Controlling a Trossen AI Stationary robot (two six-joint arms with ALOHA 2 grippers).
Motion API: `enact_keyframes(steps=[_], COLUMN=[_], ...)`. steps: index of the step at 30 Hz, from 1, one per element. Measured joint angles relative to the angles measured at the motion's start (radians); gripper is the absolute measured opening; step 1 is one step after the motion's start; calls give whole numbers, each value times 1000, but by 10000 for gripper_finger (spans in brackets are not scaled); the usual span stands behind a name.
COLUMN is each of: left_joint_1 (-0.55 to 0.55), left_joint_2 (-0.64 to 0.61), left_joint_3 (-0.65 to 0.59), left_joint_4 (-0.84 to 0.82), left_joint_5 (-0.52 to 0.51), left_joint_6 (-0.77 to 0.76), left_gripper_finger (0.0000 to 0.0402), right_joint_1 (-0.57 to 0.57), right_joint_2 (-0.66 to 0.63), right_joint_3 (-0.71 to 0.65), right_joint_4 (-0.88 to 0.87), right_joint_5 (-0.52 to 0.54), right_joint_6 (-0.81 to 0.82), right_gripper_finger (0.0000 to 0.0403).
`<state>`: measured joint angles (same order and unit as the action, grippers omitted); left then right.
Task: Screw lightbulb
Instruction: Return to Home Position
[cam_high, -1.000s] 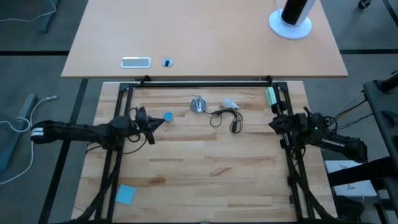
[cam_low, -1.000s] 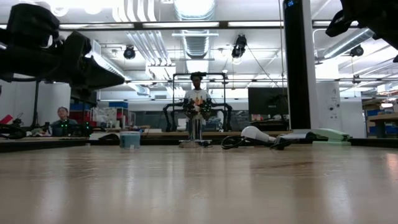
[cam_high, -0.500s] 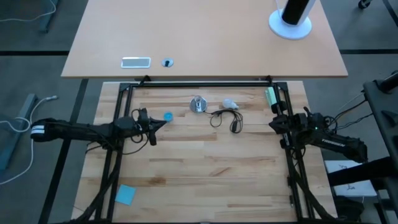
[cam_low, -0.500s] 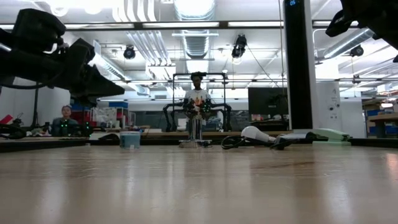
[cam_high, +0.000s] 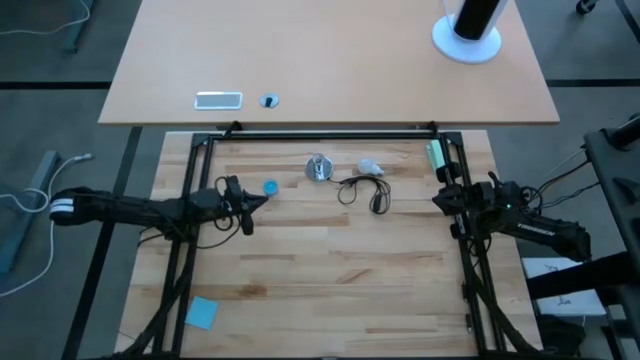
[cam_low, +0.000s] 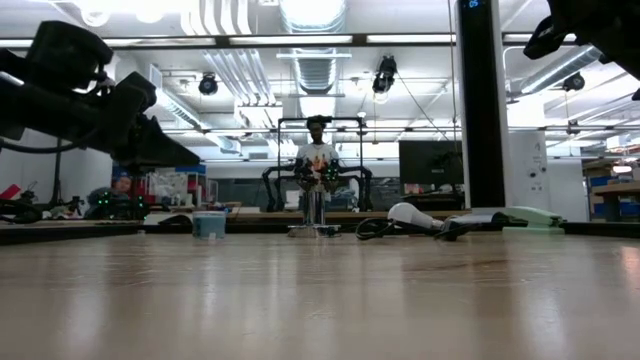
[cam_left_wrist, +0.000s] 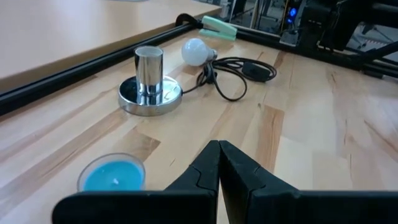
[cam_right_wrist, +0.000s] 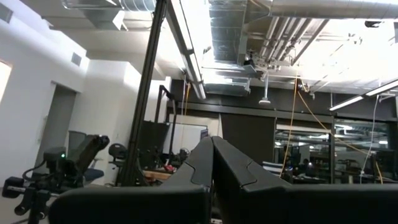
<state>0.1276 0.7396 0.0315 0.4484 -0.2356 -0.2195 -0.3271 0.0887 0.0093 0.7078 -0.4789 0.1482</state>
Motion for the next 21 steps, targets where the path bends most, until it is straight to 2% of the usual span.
enact_keyframes(steps=[21], left_joint_1=[0], left_joint_2=[59], left_joint_3=[0], left_joint_4=[0], left_joint_5=[0], left_joint_6=[0], left_gripper_finger=[0], right_joint_1=[0], right_joint_2=[0], right_joint_3=[0], right_joint_4=[0], right_joint_5=[0], right_joint_6=[0], right_gripper_finger=[0])
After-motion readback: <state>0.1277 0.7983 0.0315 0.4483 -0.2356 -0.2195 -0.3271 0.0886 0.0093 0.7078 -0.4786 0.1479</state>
